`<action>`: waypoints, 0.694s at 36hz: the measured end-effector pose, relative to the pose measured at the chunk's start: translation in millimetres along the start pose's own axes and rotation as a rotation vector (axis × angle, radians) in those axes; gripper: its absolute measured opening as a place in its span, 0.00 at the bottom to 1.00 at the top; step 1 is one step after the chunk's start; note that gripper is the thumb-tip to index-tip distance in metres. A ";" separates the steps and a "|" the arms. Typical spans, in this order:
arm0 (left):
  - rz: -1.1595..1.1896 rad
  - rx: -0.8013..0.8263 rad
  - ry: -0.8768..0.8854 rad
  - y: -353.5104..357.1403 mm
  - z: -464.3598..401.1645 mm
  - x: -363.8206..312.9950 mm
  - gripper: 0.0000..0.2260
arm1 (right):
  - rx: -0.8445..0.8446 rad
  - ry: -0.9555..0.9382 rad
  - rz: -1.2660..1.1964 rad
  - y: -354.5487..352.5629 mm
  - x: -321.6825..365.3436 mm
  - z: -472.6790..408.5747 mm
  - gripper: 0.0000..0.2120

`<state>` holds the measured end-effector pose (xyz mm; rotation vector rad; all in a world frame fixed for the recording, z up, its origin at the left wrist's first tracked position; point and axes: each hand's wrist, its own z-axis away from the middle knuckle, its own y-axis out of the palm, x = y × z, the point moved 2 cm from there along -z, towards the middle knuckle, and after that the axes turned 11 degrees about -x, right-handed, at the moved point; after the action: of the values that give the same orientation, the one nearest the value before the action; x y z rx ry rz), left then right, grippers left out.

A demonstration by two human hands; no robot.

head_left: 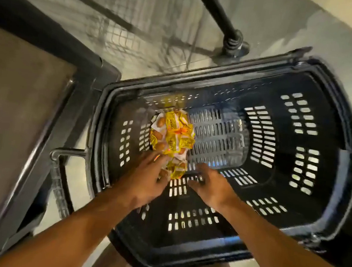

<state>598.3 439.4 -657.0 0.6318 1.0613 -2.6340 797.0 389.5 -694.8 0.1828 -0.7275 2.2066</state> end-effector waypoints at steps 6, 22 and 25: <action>-0.035 0.073 -0.116 56.9 -46.0 22.2 0.22 | -0.057 -0.014 -0.174 35.8 -11.0 -82.7 0.31; -0.123 -0.040 -0.224 88.1 -54.8 42.4 0.22 | -0.343 -0.027 0.065 77.3 36.9 -180.3 0.57; -0.062 -0.009 -0.256 86.0 -55.4 42.5 0.17 | -0.332 -0.061 -0.033 59.0 19.6 -169.3 0.42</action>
<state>609.1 415.0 -764.4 0.2538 1.0292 -2.6691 757.9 465.3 -853.7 0.0931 -1.1028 2.0211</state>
